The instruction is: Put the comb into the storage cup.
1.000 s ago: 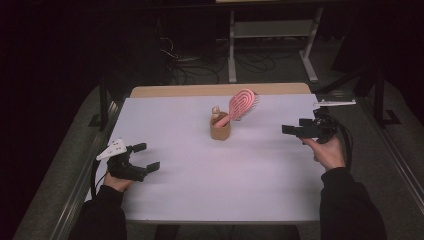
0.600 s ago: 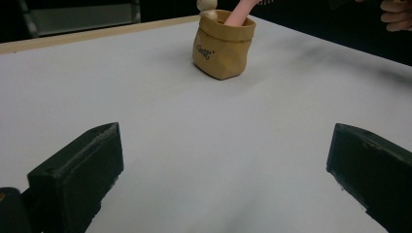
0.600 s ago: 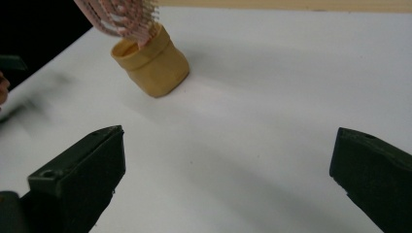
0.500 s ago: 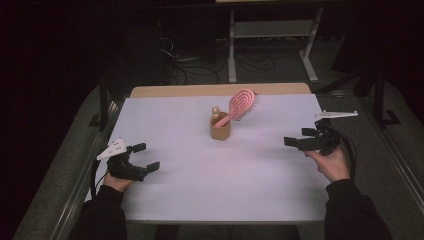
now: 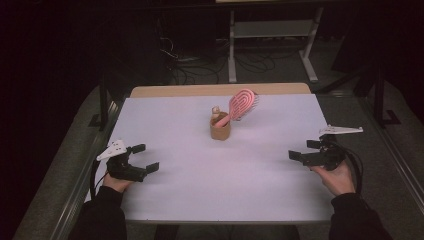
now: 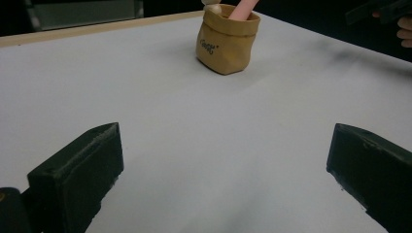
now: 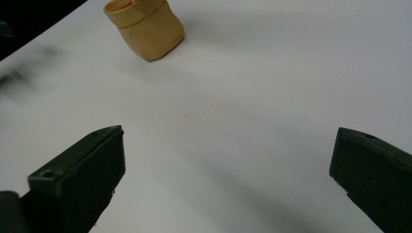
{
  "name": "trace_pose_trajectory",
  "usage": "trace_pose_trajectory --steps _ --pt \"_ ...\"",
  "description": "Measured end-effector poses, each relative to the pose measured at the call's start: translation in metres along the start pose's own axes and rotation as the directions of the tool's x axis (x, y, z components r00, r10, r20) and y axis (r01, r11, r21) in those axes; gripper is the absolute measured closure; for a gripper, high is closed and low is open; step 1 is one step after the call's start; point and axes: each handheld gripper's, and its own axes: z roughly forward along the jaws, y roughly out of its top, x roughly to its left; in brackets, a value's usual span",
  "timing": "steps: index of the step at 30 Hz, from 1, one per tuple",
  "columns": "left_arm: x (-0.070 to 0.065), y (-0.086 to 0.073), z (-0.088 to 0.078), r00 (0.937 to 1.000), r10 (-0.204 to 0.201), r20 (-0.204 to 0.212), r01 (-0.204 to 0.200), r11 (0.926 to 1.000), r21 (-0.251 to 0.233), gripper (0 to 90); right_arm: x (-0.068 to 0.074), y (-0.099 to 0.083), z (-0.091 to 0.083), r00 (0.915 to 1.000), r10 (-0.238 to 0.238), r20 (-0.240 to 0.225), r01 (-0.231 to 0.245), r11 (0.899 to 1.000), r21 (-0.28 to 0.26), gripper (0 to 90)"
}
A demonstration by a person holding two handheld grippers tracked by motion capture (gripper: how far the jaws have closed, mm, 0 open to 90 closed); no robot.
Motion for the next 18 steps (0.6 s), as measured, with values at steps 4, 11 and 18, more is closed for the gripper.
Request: trace_pose_trajectory --steps 4,11,18 --pt "0.001 -0.001 -0.001 0.9998 -0.017 -0.007 0.017 0.9998 -0.007 0.0 -0.001 -0.008 -0.004 1.0 -0.003 0.005 0.003 1.0 -0.02 0.0" --pt "0.002 -0.004 -0.001 0.9995 -0.029 -0.009 0.029 0.9996 0.006 0.0 -0.001 -0.02 -0.007 0.9996 -0.012 0.024 0.013 1.0 -0.027 0.0" --pt "0.001 -0.005 0.001 0.9994 -0.034 0.002 0.034 0.9991 0.028 0.0 -0.002 -0.035 -0.012 0.9989 -0.024 0.041 0.025 0.999 -0.043 0.0"
